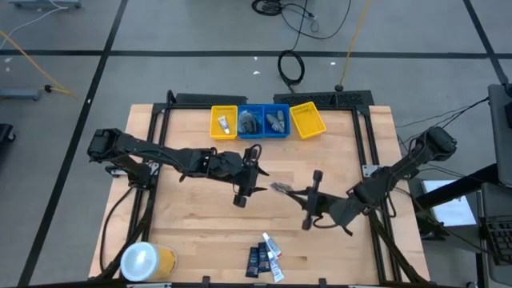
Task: Pick & Place Travel size toiletries
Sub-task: Put the hairbrush into the left blue bin
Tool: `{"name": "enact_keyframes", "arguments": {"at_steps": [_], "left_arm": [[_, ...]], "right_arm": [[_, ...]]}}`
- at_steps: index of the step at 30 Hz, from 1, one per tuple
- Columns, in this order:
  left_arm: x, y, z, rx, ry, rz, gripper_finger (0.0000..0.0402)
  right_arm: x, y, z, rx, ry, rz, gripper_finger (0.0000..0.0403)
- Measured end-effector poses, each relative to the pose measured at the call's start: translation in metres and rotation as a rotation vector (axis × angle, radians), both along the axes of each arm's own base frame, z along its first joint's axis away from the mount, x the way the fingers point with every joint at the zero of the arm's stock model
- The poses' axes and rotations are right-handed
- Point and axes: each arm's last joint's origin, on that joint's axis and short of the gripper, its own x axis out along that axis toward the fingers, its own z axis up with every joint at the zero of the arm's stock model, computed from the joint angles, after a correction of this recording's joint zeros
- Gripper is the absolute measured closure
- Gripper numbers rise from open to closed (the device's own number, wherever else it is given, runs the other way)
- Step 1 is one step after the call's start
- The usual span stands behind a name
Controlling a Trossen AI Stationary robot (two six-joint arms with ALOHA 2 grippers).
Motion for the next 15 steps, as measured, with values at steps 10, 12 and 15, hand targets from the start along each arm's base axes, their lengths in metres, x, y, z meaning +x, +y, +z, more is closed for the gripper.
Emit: {"name": "enact_keyframes", "arguments": {"at_steps": [10, 12, 15], "left_arm": [[0.001, 0.0, 0.002, -0.014, -0.02, 0.008, 0.0195], [0.001, 0.0, 0.002, -0.014, -0.025, 0.008, 0.0195], [0.001, 0.0, 0.003, -0.015, -0.032, 0.008, 0.0195]], "right_arm": [[0.011, -0.01, 0.013, 0.0, -0.092, 0.026, 0.0403], [0.012, -0.011, 0.015, 0.002, -0.107, 0.036, 0.0403], [0.015, -0.015, 0.017, 0.001, -0.122, 0.049, 0.0403]]}}
